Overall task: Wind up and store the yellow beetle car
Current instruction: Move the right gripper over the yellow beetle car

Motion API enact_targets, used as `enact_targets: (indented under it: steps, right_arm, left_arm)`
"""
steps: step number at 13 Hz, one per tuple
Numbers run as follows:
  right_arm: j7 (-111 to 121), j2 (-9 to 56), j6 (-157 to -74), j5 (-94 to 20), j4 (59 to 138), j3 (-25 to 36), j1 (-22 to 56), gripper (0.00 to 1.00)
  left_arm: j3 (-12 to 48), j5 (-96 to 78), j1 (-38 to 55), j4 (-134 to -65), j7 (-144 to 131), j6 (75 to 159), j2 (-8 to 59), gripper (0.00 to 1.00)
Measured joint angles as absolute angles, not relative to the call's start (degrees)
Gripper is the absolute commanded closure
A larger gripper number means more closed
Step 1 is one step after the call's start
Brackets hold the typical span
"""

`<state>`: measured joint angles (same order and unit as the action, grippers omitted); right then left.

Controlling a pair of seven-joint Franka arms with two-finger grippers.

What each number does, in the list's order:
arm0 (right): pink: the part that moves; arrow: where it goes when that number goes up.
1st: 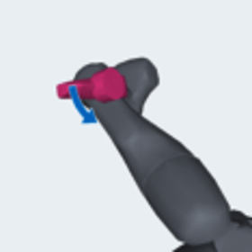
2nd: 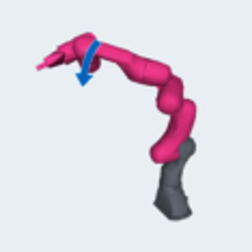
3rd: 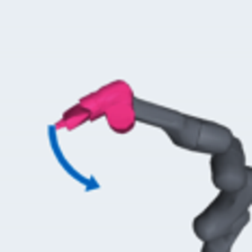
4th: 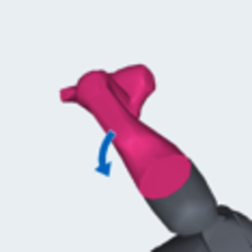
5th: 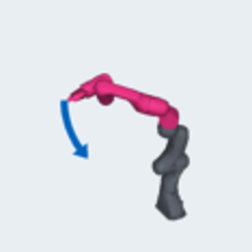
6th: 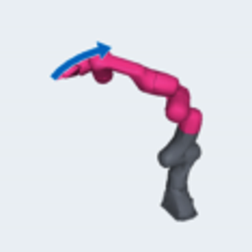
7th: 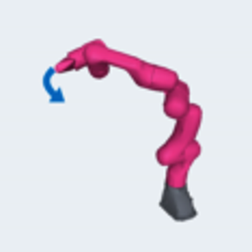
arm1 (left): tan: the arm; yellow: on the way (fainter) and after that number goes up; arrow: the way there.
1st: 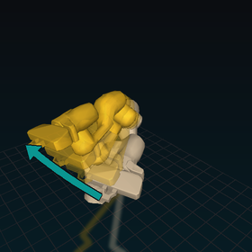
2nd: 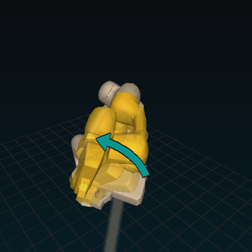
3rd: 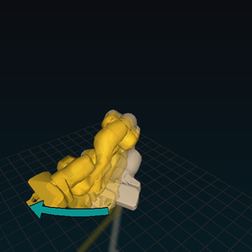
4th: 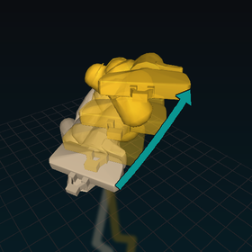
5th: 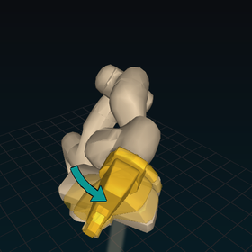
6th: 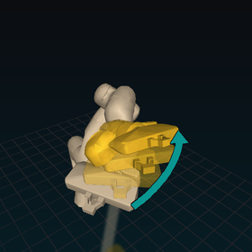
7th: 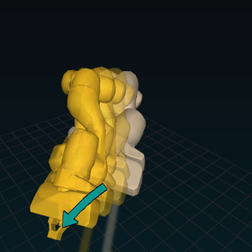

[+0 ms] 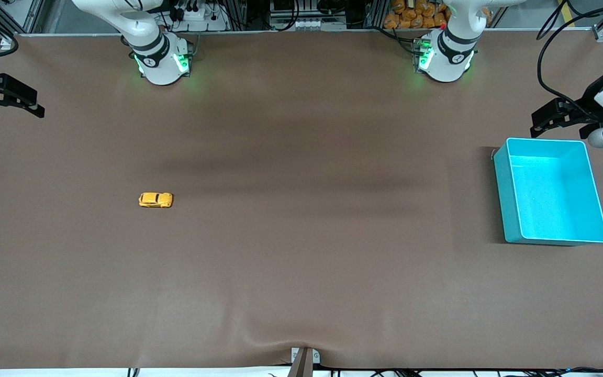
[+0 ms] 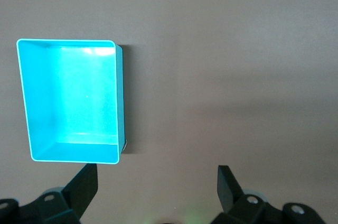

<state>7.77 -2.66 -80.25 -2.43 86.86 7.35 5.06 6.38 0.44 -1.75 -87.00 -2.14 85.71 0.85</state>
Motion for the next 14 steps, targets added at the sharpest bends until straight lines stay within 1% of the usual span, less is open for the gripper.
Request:
enact_targets:
  steps: [4,7,10,14]
  right_arm:
    - [7.8,-2.2,-80.6,-2.5,87.8,7.3,5.3,0.00]
    - [7.8,-1.2,-85.4,-2.5,94.1,5.8,5.9,0.00]
    - [10.8,-0.1,-94.5,-2.5,102.6,3.3,6.3,0.00]
    - [21.7,0.7,-111.6,-2.1,115.7,2.0,6.5,0.00]
  left_arm:
    - [6.4,0.4,-1.7,-87.0,-2.1,85.7,0.8,0.00]
    - [6.3,0.4,-1.8,-86.9,-2.1,85.7,0.8,0.00]
    - [5.6,0.4,-1.8,-86.9,-2.2,85.7,0.8,0.00]
    - [5.7,0.4,-1.7,-86.8,-2.7,85.7,0.8,0.00]
